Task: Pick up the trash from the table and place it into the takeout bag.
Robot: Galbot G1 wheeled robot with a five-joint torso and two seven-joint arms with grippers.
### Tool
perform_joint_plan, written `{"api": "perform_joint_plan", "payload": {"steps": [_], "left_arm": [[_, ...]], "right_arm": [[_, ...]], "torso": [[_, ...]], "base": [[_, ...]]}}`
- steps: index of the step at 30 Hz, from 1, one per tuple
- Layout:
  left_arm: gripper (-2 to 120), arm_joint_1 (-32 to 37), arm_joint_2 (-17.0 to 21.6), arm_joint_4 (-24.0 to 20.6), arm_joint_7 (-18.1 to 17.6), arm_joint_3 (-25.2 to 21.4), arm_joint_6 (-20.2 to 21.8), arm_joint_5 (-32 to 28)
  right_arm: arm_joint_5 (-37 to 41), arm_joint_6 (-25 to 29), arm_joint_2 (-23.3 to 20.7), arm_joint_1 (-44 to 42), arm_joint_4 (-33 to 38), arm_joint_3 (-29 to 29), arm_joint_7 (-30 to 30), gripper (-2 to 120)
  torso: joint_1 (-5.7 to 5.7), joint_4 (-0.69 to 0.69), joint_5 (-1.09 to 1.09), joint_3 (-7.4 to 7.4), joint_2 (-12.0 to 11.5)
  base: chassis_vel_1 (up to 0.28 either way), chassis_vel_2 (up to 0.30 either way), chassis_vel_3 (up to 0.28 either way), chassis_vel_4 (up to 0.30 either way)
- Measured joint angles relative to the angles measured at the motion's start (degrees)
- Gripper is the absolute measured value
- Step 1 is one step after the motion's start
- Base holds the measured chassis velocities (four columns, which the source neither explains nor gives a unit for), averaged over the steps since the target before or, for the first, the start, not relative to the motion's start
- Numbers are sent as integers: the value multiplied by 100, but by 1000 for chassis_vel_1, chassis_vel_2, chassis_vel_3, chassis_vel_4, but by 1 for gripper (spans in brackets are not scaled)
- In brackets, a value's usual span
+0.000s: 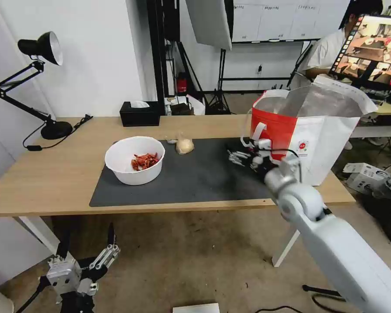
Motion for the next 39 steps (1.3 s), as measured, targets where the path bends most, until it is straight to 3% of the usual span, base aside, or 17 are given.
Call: {"api": "perform_joint_plan", "payload": {"steps": [9,14,25,29,39], "left_arm": [[100,6,-88,-1,1,-15,-24,43],[100,5,-123,-4,1,-26,-36,48],[100,-17,-144,18,0,-27,-66,51],[100,-35,-143,30,-2,-24,-69,51],[100,-56,-117,34,-2,-14,-76,53]], "right_arm": [[46,-7,718,1193,-1333,-662,-377,100],[-5,-12,1398,1854,-2647,-939,-619,100],[-339,-184,2317,2756,-4625,-1114,-1370,100],[-409,-272,2537,2896,-5088,-1109,-1423,100],[-418,-492,2803,2900,-5394,-1155,-1388,97]], "torso": [[0,1,-1,0,0],[-1,1,0,0,0],[-1,1,0,-1,0],[-1,1,0,-1,0],[-2,1,0,-1,1]], "base": [[0,0,0,0],[0,0,0,0],[0,0,0,0],[0,0,0,0],[0,0,0,0]]}}
